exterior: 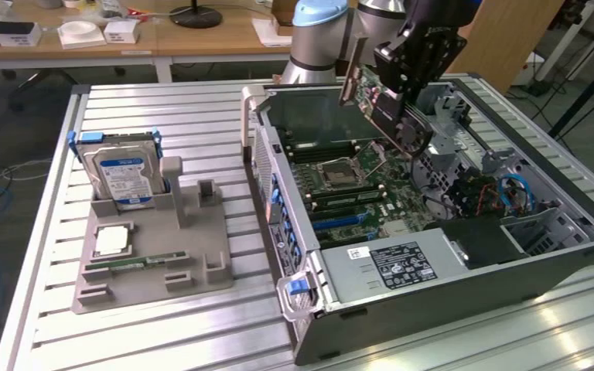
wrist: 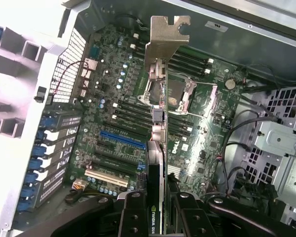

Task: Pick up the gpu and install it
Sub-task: 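Insert the gpu into the slot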

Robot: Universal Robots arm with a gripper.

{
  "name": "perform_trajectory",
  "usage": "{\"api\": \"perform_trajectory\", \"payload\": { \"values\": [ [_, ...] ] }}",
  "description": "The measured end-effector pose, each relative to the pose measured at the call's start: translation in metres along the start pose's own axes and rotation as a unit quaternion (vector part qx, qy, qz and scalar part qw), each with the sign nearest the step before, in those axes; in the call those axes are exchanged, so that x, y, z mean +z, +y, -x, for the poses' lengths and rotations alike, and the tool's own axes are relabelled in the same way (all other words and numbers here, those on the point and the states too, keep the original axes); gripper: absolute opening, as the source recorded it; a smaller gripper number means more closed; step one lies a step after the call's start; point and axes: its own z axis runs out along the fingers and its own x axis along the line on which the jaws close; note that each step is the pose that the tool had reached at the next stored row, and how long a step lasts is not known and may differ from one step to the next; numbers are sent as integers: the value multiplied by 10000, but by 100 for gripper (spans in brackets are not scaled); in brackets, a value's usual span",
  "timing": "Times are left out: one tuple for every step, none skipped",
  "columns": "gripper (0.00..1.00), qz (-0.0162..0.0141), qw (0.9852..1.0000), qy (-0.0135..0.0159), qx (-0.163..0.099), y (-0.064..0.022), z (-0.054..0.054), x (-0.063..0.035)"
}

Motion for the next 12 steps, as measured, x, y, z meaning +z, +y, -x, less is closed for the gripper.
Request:
{"api": "perform_trajectory", "payload": {
  "values": [
    [26,0,10000,0,-20,0,0,0],
    [26,1,10000,1,-41,0,0,0],
    [26,1,10000,1,-62,0,0,0],
    [26,1,10000,1,-82,0,0,0],
    [26,1,9999,1,-102,0,0,0],
    [26,2,9999,1,-122,0,0,0],
    [26,2,9999,2,-143,0,0,0],
    [26,2,9999,2,-163,0,0,0],
    [26,2,9998,2,-183,0,0,0],
    [26,3,9998,2,-205,0,0,0],
    [26,3,9997,3,-226,0,0,0],
    [26,3,9997,3,-246,0,0,0]
  ]
}}
